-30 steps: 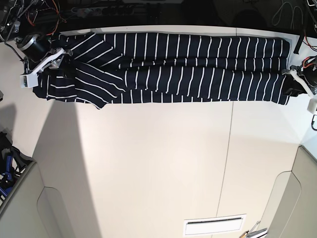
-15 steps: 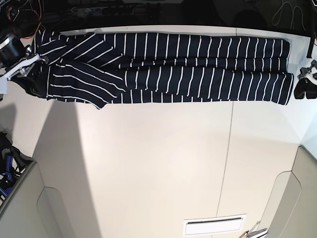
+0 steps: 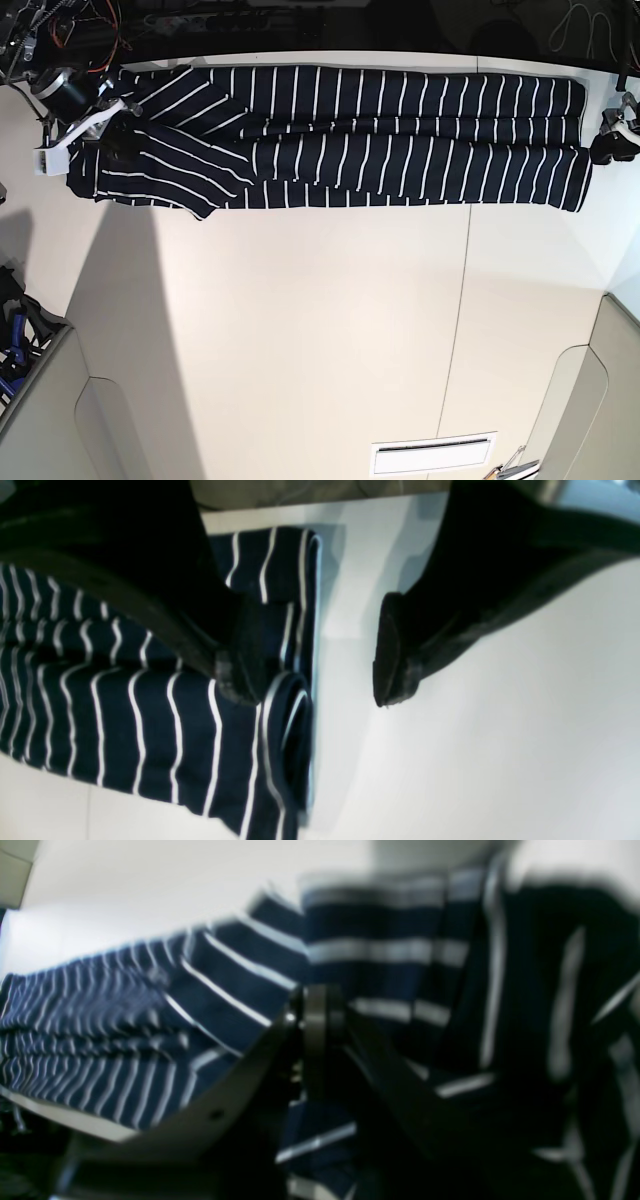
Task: Fold the T-shirt properly
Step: 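Fold the sleeve end onto the strip and tuck it with the right gripper, then release the strip end with the right gripper and pull it away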
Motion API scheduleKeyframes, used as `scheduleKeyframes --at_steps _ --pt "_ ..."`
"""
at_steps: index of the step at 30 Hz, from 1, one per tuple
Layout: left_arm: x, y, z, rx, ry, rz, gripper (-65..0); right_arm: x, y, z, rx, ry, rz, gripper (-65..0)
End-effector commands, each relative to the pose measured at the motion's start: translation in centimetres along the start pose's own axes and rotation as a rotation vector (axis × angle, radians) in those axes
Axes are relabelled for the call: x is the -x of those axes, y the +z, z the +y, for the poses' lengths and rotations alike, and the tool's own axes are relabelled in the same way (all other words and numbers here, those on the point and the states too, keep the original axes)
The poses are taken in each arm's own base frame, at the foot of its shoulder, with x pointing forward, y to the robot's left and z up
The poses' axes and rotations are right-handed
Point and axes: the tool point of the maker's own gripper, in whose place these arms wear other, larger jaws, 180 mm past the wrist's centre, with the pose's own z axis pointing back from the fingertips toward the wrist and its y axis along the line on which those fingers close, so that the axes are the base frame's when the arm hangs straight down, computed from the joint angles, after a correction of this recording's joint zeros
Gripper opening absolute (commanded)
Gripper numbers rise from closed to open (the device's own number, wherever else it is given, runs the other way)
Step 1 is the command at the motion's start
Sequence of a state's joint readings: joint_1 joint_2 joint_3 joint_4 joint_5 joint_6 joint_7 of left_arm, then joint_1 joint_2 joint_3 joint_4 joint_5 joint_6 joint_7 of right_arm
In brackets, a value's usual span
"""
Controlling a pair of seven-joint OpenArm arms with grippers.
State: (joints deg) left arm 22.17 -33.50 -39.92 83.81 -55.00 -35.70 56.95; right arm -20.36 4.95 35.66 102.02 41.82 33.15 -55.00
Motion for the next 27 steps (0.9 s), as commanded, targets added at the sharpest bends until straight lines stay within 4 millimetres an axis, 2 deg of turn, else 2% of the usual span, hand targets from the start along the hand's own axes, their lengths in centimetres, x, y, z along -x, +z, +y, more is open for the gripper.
scheduleKeyframes --at_steps 1,5,12,21,22,23,27 --pt "-1.3 0.5 0.2 0.011 -0.005 -0.04 -27.1 -0.6 0.0 0.1 -0.015 -0.001 -0.028 -65.0" --pt "-0.2 -0.1 -0.1 0.074 0.047 -0.034 -21.6 0.8 -0.9 -0.1 -0.031 -0.042 -0.004 -65.0" --pt "1.9 -2.3 -2.7 0.155 0.033 0.034 -21.4 1.0 -0.9 0.0 -0.037 -0.044 0.007 -65.0" --pt "2.3 -3.3 -4.0 0.182 0.06 0.006 -21.6 1.1 -0.9 0.7 -0.072 -0.066 0.011 -65.0" --pt "2.3 -3.4 -4.2 0.184 0.067 0.001 -23.0 1.0 -0.9 0.7 -0.075 -0.068 0.008 -65.0" --pt "2.4 -3.5 -4.4 0.189 0.074 -0.006 -27.2 1.0 -0.9 0.8 -0.077 -0.07 0.007 -65.0" --pt "2.7 -3.7 -4.7 0.196 0.081 -0.01 -52.0 0.9 -0.9 0.8 -0.078 -0.07 0.006 -65.0"
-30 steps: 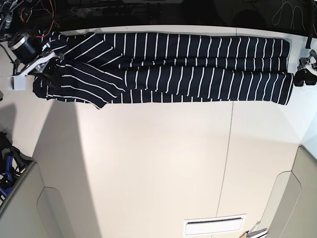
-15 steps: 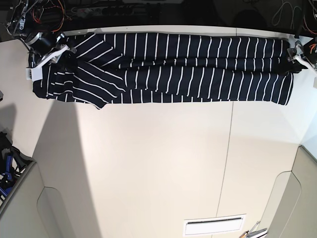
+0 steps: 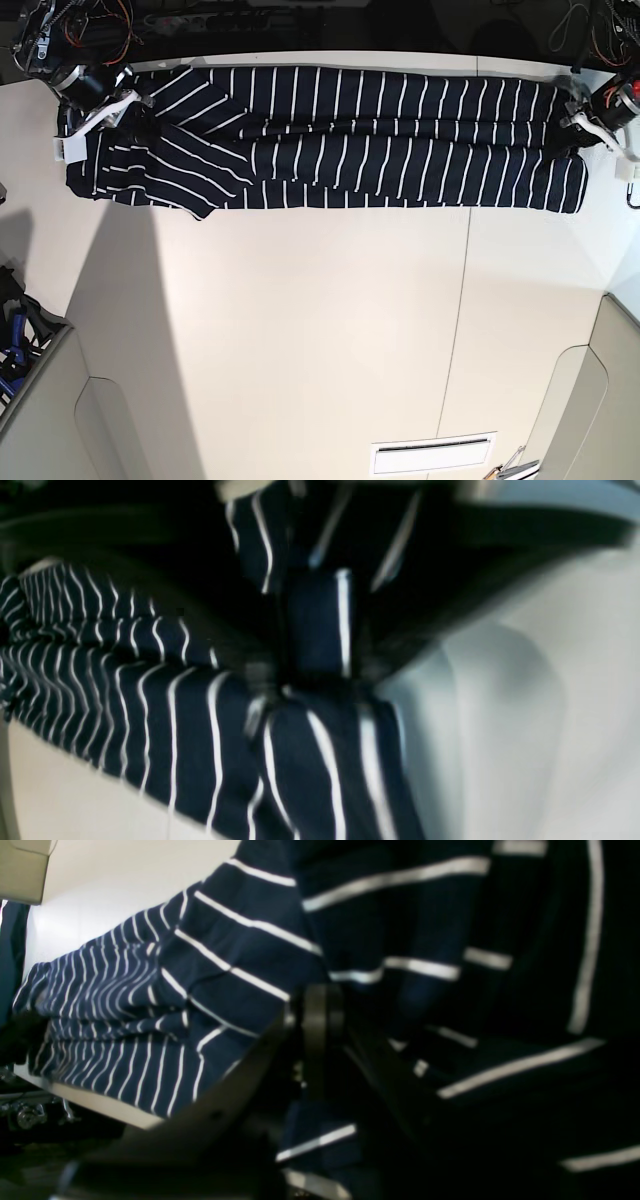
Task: Fold the T-shirt properly
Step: 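Release the strip end with the right gripper and pull it away, then hold the strip end with the left gripper and fold it toward the right gripper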
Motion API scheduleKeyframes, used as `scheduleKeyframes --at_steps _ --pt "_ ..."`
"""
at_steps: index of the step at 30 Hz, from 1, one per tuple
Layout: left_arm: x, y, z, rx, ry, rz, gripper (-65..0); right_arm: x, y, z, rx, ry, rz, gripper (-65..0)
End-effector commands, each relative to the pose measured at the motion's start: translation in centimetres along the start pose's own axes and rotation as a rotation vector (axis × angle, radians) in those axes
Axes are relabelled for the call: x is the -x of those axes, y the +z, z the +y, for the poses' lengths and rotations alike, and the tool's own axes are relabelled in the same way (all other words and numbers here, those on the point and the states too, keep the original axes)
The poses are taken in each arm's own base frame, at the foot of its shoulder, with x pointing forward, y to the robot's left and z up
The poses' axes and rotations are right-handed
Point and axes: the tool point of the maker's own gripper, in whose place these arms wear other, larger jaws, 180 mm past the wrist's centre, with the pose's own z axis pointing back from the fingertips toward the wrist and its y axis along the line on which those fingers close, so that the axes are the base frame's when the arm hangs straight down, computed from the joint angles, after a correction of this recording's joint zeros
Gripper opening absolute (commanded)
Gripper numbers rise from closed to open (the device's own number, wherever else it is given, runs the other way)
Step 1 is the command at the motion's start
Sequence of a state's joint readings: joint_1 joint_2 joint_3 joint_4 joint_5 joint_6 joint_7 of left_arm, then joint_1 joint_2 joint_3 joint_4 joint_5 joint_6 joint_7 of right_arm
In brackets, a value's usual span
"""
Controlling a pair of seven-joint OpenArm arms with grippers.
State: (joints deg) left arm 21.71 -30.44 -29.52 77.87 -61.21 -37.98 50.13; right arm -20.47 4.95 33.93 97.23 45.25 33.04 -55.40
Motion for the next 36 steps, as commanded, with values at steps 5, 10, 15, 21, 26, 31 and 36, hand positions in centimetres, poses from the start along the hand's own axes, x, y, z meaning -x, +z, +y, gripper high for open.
scheduleKeyframes --at_steps 5,10,15,21,26,31,36 --pt "-2.1 0.3 -0.1 0.003 -0.035 -0.045 -65.0 -1.3 0.4 1.0 -0.054 -0.006 -0.045 -65.0" --pt "-3.8 -0.2 0.0 -0.023 -0.083 -0.078 -65.0 -1.6 0.5 1.3 -0.069 -0.014 -0.06 -65.0" --pt "-5.9 -0.6 -0.5 -0.018 -0.106 -0.116 -65.0 -3.4 1.7 2.0 -0.104 -0.011 -0.124 -65.0" --pt "-8.1 -0.9 0.4 -0.101 -0.206 -0.128 -65.0 -6.9 4.7 2.4 -0.059 0.082 -0.237 -65.0" --pt "-11.3 0.4 1.4 -0.166 -0.265 -0.164 -65.0 -8.6 6.5 2.4 -0.005 0.145 -0.288 -65.0" --pt "-14.6 2.6 1.0 -0.198 -0.374 -0.197 -65.0 -8.5 6.5 2.2 0.01 0.151 -0.28 -65.0" --pt "-16.1 3.4 -1.3 -0.188 -0.467 -0.209 -65.0 -8.7 6.5 2.2 0.011 0.151 -0.287 -65.0"
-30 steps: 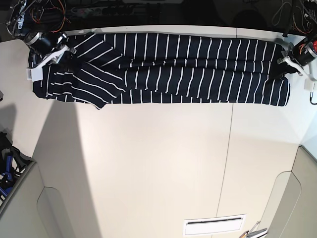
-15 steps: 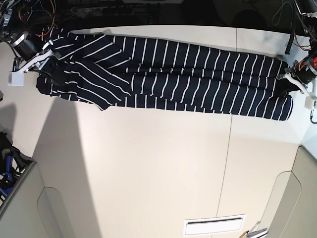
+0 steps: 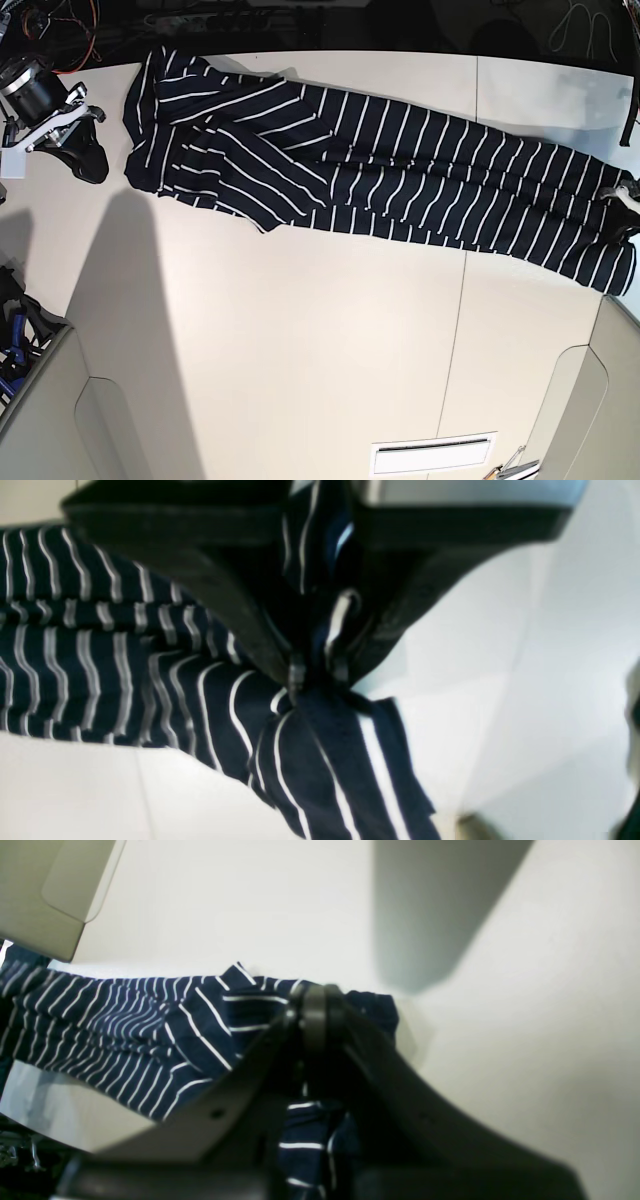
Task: Fold the T-shirt properly
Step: 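Hold the strip end with the left gripper and fold it toward the right gripper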
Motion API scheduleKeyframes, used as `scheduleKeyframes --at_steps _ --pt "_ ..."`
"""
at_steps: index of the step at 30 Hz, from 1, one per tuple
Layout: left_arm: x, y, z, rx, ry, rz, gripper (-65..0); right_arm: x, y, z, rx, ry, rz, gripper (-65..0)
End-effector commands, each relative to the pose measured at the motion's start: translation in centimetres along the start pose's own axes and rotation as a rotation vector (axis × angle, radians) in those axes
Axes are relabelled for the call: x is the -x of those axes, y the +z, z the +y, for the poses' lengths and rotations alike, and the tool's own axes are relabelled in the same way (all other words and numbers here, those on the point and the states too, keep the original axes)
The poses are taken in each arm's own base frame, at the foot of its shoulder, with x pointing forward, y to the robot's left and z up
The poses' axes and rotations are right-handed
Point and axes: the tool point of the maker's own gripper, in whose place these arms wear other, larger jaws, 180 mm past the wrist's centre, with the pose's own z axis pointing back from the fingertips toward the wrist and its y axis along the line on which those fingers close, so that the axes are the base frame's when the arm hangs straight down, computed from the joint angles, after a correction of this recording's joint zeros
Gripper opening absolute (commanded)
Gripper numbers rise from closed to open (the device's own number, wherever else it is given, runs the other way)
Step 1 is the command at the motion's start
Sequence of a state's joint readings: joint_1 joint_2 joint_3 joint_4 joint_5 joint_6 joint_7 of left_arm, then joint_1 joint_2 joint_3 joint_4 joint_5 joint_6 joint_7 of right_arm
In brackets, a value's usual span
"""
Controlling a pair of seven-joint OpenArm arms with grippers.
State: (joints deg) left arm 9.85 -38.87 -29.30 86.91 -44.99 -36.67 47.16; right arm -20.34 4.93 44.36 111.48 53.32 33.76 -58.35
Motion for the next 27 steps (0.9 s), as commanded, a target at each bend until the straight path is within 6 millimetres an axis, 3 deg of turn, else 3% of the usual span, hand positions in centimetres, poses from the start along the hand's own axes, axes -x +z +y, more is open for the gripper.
scheduleKeyframes --at_steps 1,5,11,27 --pt "-2.0 0.7 -0.1 -0.001 -0.039 -0.047 -65.0 -1.2 0.3 0.4 -0.014 0.026 -0.042 -65.0" --pt "-2.8 1.2 -4.9 0.116 -0.077 -0.083 -65.0 -1.4 0.3 0.4 -0.014 0.026 -0.05 -65.0" --pt "-2.5 1.9 -15.2 0.319 -0.212 -0.11 -65.0 -1.5 0.2 0.3 -0.01 0.03 -0.054 -65.0" --pt "2.1 -0.6 -27.3 0.538 -0.141 -0.08 -65.0 -1.3 0.2 -0.8 0.048 0.061 -0.037 -65.0"
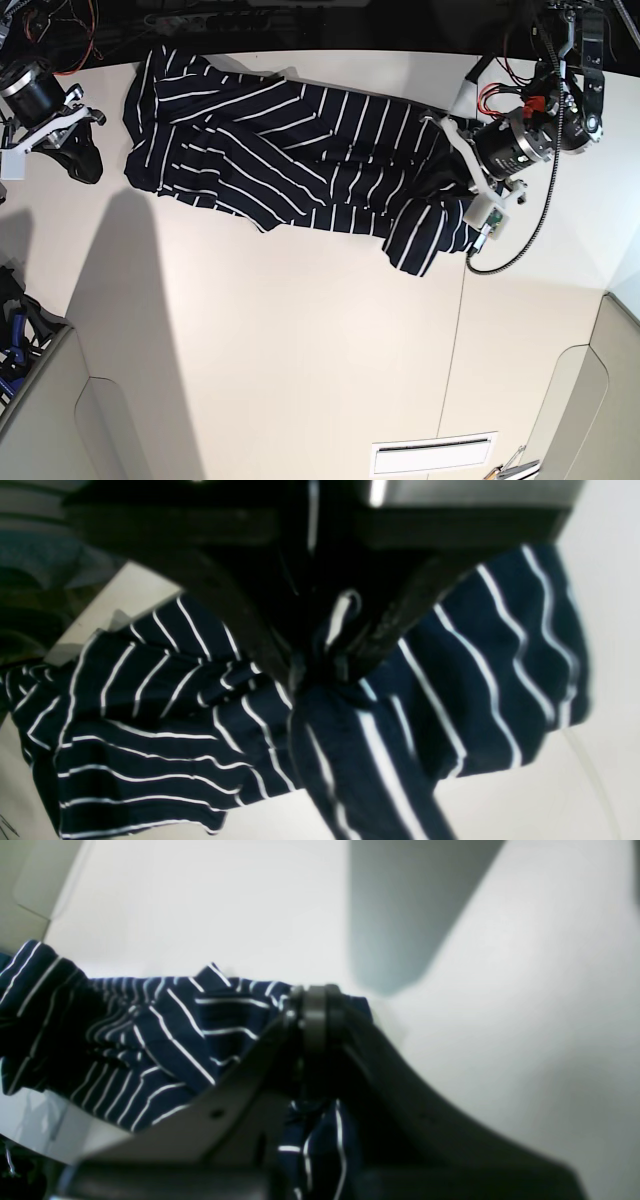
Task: Fold the T-shirt properly
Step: 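Hold the strip end with the left gripper and fold it toward the right gripper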
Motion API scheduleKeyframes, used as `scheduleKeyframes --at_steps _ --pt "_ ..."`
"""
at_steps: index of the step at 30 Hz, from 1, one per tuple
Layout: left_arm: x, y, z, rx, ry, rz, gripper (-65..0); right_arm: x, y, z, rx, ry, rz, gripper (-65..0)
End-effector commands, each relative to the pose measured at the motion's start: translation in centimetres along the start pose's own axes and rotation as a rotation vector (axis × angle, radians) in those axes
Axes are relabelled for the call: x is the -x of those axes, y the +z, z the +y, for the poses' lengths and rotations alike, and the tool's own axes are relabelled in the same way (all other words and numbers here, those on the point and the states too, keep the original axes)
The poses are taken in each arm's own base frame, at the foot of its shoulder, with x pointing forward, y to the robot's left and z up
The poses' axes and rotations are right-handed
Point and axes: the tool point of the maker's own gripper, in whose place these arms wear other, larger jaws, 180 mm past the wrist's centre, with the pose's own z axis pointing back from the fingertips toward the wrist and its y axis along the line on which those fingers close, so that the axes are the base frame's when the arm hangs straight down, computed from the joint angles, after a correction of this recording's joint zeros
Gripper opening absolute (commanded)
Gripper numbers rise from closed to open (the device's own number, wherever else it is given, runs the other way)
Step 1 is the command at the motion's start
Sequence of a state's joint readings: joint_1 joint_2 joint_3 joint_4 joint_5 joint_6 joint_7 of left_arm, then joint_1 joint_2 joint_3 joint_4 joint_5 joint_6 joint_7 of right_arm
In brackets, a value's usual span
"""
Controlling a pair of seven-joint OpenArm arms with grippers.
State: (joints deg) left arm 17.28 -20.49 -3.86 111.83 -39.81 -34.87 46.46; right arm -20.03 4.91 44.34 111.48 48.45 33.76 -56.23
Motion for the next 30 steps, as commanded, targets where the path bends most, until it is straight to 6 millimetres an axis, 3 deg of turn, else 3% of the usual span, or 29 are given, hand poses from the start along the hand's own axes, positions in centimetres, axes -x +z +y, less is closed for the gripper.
scheduleKeyframes --at_steps 1,4,6,7,10,13,18,22,30 --pt "-1.3 -0.2 -0.8 0.024 -0.009 -0.053 -65.0 -1.2 0.2 0.2 -0.008 0.026 -0.04 -65.0" --pt "-0.9 -1.4 -2.4 0.051 0.001 -0.048 -65.0 -0.9 0.2 -0.2 0.013 0.026 -0.024 -63.8" --pt "-0.7 -2.1 -3.6 0.077 0.017 -0.048 -64.7 -0.6 0.3 -0.4 0.017 0.027 -0.004 -48.8" --pt "-0.5 -2.4 -4.1 0.092 0.027 -0.045 -60.6 -0.4 0.3 -0.5 0.018 0.027 0.004 -41.8" --pt "0.1 -3.5 -5.5 0.129 0.066 -0.041 -55.2 0.2 0.6 -1.1 0.026 0.026 0.028 -29.9" --pt "0.1 -4.2 -6.0 0.143 0.107 -0.07 -52.3 1.2 0.7 -1.9 0.036 0.01 0.06 -29.4" --pt "-1.3 -4.3 -6.5 0.167 0.137 -0.141 -27.2 3.7 0.0 -3.4 0.018 -0.093 0.105 -29.4" --pt "-1.4 -4.3 -6.5 0.17 0.139 -0.145 -26.3 6.0 -0.8 -3.7 -0.024 -0.2 0.133 -29.4" --pt "-1.3 -4.3 -6.5 0.17 0.139 -0.138 -26.3 9.2 -3.3 0.0 -0.168 -0.265 0.224 -29.4"
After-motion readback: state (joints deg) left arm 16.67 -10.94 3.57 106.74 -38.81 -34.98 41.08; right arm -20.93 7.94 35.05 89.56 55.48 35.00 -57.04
